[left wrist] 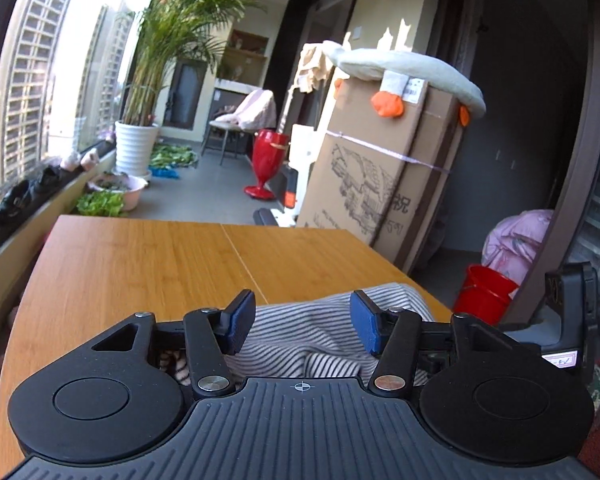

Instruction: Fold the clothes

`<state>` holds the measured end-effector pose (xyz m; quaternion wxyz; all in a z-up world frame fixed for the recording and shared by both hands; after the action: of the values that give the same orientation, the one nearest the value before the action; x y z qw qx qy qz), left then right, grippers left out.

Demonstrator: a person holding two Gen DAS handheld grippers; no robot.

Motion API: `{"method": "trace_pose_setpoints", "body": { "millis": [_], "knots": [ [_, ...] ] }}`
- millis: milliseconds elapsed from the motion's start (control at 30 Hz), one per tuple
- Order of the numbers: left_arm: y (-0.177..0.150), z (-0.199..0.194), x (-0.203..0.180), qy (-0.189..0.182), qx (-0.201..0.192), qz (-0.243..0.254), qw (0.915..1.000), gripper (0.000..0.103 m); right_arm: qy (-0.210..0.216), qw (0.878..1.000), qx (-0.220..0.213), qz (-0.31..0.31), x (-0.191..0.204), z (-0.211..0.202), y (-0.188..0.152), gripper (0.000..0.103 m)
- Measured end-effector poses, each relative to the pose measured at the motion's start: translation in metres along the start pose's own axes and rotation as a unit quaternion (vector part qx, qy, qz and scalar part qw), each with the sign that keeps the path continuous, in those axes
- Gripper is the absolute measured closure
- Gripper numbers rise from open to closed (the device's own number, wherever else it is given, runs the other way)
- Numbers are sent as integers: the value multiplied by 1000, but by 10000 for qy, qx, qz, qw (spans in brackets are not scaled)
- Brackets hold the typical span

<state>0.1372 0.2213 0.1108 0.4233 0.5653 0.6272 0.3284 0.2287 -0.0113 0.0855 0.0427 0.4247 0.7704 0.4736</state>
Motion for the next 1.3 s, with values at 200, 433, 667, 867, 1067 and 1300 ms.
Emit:
{"method": "trace_pose_setpoints", "body": {
  "millis": [200,433,667,867,1067,1300],
  "knots": [
    [-33,-2,23,-143,294,-521,9981,67,116,9993,152,307,-13,-16,-4,73],
    [-37,-1,19,-73,371,-332,9987,61,340,9964,-609,-488,15,-47,33,66],
    [-36,0,14,5,363,-186,9992,60,273,9992,-208,222,-13,-6,28,60],
    [-29,13,8,101,426,191,9989,54,212,9992,-208,268,-17,1,8,60],
    [-27,18,9,12,420,215,9989,52,193,9988,-243,385,-22,3,9,59],
    [-28,18,4,-67,433,340,9985,39,229,9987,-256,383,-22,2,8,56]
  ]
}}
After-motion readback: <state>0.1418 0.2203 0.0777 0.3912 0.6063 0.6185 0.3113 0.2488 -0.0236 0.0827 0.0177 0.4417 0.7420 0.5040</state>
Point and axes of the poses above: each gripper's, at about its wrist camera, not at the fingertips, and z roughly the way its jaws point, x to its left, y to its top, the point moved 1 cm from there along z, roughly the way its jaws point, and after that the axes turned 7 degrees about z, right-handed, at the moved point
